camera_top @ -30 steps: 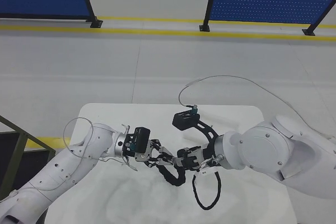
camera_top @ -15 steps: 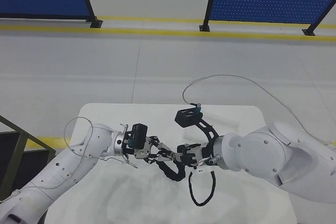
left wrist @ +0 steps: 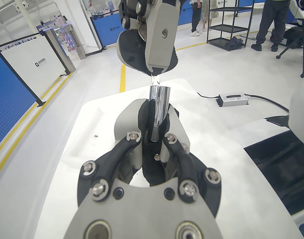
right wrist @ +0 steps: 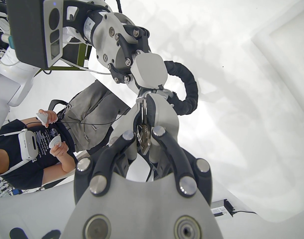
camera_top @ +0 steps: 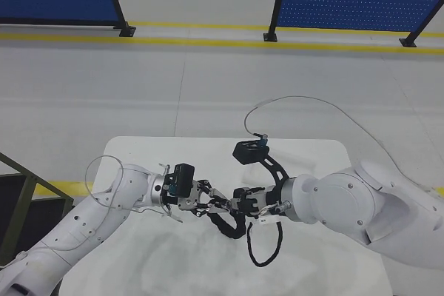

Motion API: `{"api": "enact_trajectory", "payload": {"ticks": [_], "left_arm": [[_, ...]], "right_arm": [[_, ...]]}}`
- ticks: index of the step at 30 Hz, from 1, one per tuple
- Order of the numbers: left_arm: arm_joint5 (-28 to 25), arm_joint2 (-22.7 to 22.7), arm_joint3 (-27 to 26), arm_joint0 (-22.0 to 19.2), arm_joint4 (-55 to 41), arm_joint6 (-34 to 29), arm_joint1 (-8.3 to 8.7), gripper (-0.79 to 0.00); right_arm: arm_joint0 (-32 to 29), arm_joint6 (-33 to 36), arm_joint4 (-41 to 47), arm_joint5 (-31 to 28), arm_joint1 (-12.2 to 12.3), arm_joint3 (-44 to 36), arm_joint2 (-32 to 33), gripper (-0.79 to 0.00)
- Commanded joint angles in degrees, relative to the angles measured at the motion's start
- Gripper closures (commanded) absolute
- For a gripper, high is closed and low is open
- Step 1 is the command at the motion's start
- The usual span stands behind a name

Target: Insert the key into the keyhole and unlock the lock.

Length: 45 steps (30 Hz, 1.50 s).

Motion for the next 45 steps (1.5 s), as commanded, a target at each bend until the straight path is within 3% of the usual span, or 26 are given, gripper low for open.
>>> {"api": "enact_trajectory", "payload": {"ticks": [1,45], "left_arm": [[0.0,-0.1,-0.1,0.0,0.0,0.0,0.07,0.000],[-0.5,-1.6,0.0,0.8,-1.2,-0.5,0.58,0.000]], "right_arm": [[-0.1,-0.1,-0.1,0.0,-0.1,0.0,0.1,0.000],[-0.3,2.0,-4.1,-0.8,-3.8,2.7,-0.2,0.000]]}}
